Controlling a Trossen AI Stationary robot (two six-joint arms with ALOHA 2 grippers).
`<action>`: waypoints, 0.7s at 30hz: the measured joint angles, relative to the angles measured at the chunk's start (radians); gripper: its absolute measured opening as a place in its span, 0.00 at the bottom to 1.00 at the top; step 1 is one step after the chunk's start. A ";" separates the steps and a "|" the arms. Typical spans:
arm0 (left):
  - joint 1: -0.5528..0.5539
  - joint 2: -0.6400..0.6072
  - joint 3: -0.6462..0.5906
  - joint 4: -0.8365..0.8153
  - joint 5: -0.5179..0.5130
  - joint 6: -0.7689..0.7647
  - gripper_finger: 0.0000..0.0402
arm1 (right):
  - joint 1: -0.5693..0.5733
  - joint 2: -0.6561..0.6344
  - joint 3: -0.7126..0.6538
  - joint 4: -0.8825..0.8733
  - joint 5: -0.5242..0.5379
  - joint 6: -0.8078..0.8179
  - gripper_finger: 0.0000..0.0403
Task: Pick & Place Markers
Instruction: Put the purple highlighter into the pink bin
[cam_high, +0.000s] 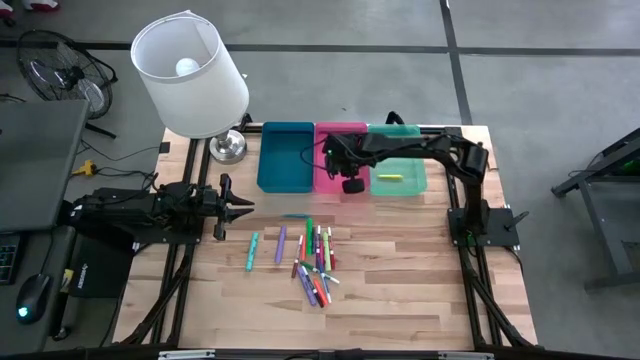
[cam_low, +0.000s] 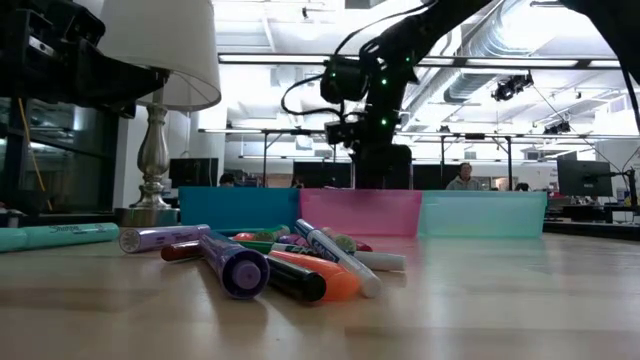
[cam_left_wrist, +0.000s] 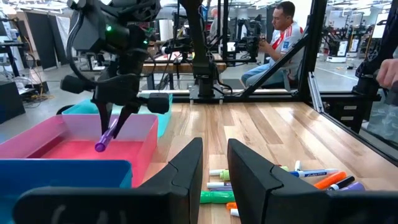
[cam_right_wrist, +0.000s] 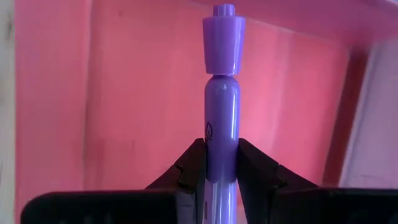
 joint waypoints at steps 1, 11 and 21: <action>0.000 0.000 0.000 0.000 0.000 0.000 0.18 | -0.003 0.002 0.000 0.000 -0.008 0.001 0.15; 0.000 0.000 0.000 0.000 0.000 0.000 0.18 | -0.017 0.002 -0.004 -0.007 -0.062 0.034 0.19; 0.000 0.000 0.000 0.000 0.000 0.000 0.18 | -0.014 0.002 -0.004 -0.012 -0.069 0.045 0.26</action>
